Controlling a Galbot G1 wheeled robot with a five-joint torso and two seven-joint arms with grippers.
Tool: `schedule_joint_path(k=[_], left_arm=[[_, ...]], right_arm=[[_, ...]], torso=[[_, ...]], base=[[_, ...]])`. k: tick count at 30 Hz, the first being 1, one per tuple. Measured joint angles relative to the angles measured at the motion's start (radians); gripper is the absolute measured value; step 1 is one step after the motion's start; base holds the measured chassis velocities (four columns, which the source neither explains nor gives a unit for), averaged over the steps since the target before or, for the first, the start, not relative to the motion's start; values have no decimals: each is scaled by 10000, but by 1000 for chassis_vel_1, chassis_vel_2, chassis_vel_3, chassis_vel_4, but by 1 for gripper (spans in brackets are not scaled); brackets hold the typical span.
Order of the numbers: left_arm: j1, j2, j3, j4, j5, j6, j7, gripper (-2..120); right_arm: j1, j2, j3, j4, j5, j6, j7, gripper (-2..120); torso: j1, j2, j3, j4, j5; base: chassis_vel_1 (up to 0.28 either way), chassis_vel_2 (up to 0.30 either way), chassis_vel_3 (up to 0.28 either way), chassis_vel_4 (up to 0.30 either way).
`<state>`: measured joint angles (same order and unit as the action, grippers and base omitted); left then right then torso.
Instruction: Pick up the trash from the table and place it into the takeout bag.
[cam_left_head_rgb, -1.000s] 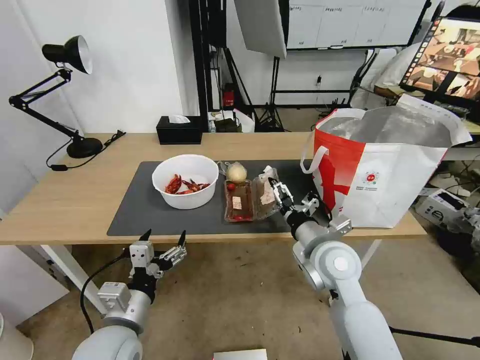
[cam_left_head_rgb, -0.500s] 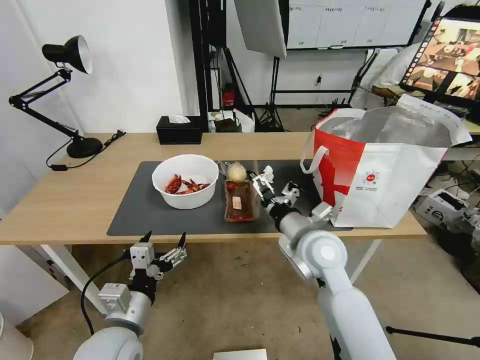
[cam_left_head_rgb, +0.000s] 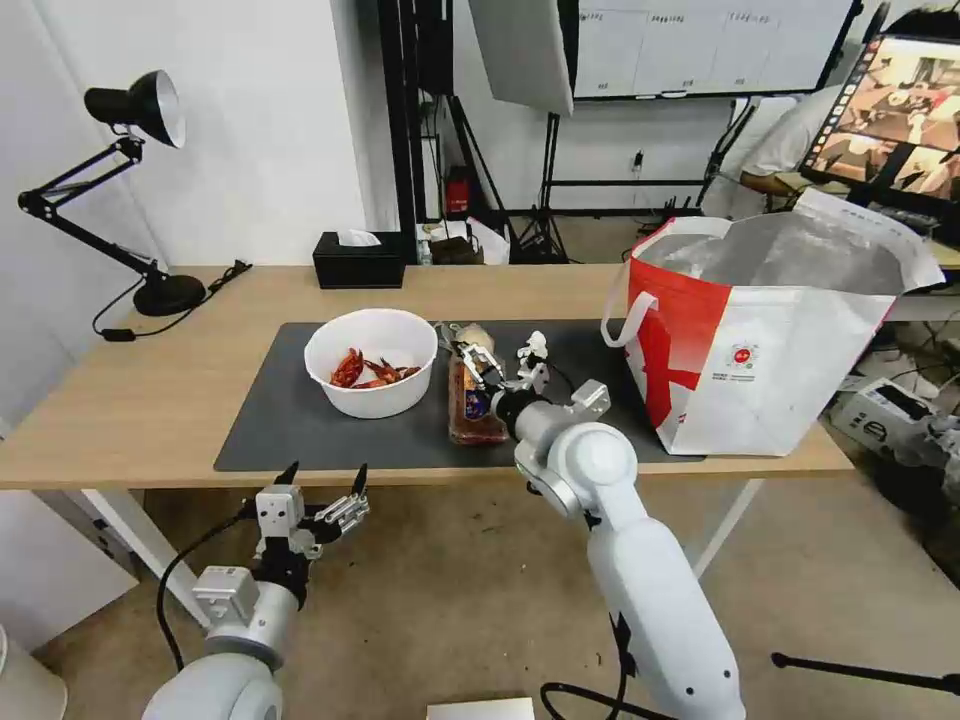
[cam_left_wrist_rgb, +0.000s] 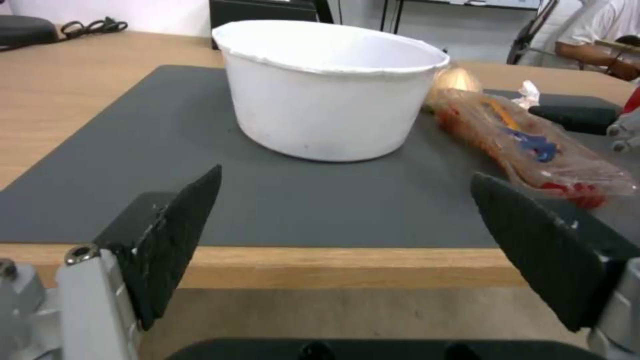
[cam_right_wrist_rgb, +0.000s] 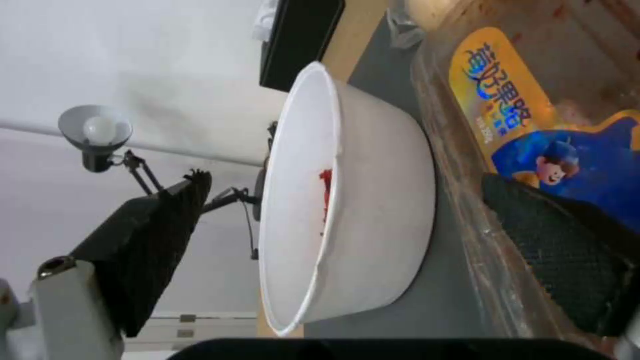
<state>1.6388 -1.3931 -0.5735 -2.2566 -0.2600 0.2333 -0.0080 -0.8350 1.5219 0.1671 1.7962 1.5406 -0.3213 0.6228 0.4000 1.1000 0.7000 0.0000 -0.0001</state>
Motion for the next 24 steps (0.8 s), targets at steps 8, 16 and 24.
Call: schedule_joint_path(k=[8,16,24], left_arm=[[-18,40,1,-14,-112,-3,-10,100],[-107,101,28,-47,-303,-7,-8,100],[-171,108,84,-60,-352,-8,6,100]], right_arm=[[205,-485,-192,-258,-1575,-32,-895,100],[1274,-2769,-1248,-1371,-7286,479,-5043,84],[2805,-3906,-2451,-2611,-7706,762,-7410,54]], torso=[[-2,0,0,1,2],[-1,0,0,-2,2],[-1,-1,1,0,4]], base=[[0,0,0,0],[0,0,0,0],[0,0,0,0]])
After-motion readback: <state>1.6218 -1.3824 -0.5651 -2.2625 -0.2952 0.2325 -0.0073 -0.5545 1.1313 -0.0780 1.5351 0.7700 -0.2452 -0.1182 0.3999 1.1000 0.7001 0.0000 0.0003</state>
